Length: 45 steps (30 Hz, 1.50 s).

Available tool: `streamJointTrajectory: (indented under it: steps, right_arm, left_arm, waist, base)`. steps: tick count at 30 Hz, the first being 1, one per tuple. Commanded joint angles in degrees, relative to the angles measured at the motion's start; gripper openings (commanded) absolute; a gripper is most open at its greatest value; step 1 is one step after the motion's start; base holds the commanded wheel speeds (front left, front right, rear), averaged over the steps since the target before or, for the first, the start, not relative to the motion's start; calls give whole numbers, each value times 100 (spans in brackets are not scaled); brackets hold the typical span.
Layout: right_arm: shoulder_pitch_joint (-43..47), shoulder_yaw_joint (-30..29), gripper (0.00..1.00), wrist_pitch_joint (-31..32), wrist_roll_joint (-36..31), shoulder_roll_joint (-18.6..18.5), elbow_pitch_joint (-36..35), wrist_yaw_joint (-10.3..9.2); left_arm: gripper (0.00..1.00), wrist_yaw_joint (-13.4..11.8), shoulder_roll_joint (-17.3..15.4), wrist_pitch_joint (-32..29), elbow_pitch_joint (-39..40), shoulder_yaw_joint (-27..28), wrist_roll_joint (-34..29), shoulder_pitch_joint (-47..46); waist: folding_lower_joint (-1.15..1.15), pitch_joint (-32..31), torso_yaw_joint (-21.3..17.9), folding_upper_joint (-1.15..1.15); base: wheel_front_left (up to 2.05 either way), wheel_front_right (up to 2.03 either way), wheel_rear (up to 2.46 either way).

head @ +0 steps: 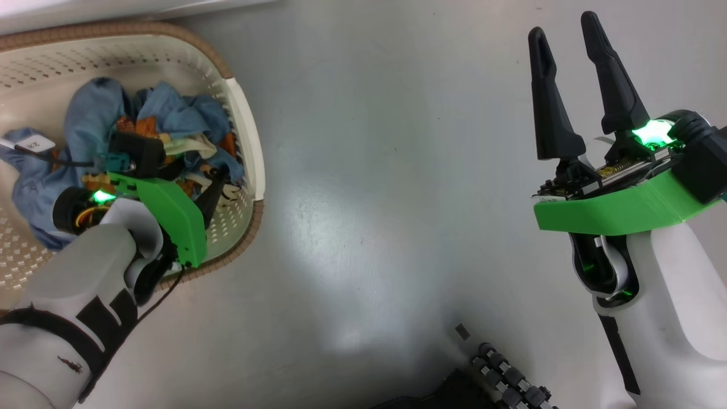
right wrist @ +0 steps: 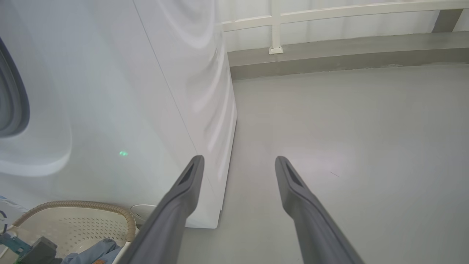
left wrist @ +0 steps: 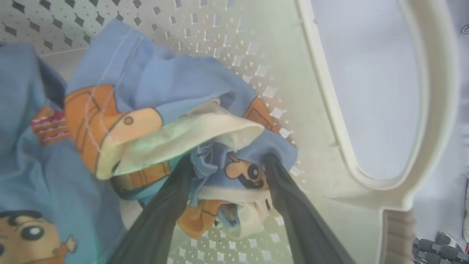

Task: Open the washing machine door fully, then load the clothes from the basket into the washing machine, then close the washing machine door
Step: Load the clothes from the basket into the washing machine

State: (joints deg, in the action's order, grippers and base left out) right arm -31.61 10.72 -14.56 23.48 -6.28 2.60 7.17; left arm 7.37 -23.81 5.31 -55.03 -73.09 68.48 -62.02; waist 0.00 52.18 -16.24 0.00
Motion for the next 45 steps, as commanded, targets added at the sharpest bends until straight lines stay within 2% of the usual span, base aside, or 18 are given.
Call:
streamJointTrajectory:
  steps: [1, 2, 3, 5, 6, 12, 18, 21, 26, 31, 41, 42, 45]
  right_arm:
    - [106, 67, 100, -44, -71, -13, -147, 32]
    - [112, 69, 100, -44, -71, -20, -153, 32]
    - [118, 66, 100, -44, -74, -27, -159, 32]
    - [129, 56, 100, -44, -80, -34, -165, 32]
    - [133, 50, 100, -44, -84, -35, -164, 32]
    - [149, 32, 100, -44, -106, -38, -163, 32]
    - [192, -46, 100, -44, -104, -62, -123, 32]
    - [254, -59, 100, -44, -117, -97, -31, 32]
    - [405, -87, 100, -44, -104, -131, 107, 32]
    - [582, -140, 100, -44, -81, -171, 228, 32]
    - [1043, -147, 100, -44, -22, -257, 493, 32]
    - [1043, -147, 100, -44, -22, -257, 493, 32]
    - [1214, -158, 100, -44, -5, -284, 564, 32]
  left_arm:
    - [100, 12, -90, 4, 7, 69, 21, 8]
    - [99, 12, -84, -6, -13, 51, 2, -1]
    - [60, 12, -76, -7, -31, 38, -2, -4]
    - [11, 12, -60, -5, -63, 20, 4, 2]
    - [0, 12, -50, -8, -76, 12, 9, 7]
    - [0, 12, 4, 82, -113, -11, 85, 104]
    - [0, 12, 91, 482, -219, -14, 396, 245]
    - [0, 12, 123, 795, -267, 63, 633, 389]
    - [0, 12, 146, 958, -280, 178, 650, 635]
    - [0, 12, 121, 966, -123, 1044, 162, 866]
    - [0, 12, 234, 968, 471, 3161, -1505, 1998]
    - [0, 12, 234, 968, 471, 3161, -1505, 1998]
    - [0, 12, 318, 968, 749, 3754, -2009, 2377]
  waist:
    - [0, -7, -8, 0]
    - [0, -14, -14, 0]
    - [0, -23, -18, 0]
    - [0, -52, -24, 0]
    - [0, -69, -26, 0]
    - [0, -246, 11, 0]
    - [0, -549, 162, 0]
    - [0, -871, 277, 0]
    - [0, -1362, 435, 0]
    - [0, -1849, 606, 0]
    - [0, -2880, 864, 0]
    - [0, -2880, 864, 0]
    - [0, -3177, 934, 0]
  base:
    - [0, 0, 0]
    - [0, 0, 0]
    - [0, 0, 0]
    - [0, 0, 0]
    - [0, 0, 0]
    - [0, 0, 0]
    - [0, 0, 0]
    - [0, 0, 0]
    - [0, 0, 0]
    - [0, 0, 0]
    - [0, 0, 0]
    - [0, 0, 0]
    - [0, 0, 0]
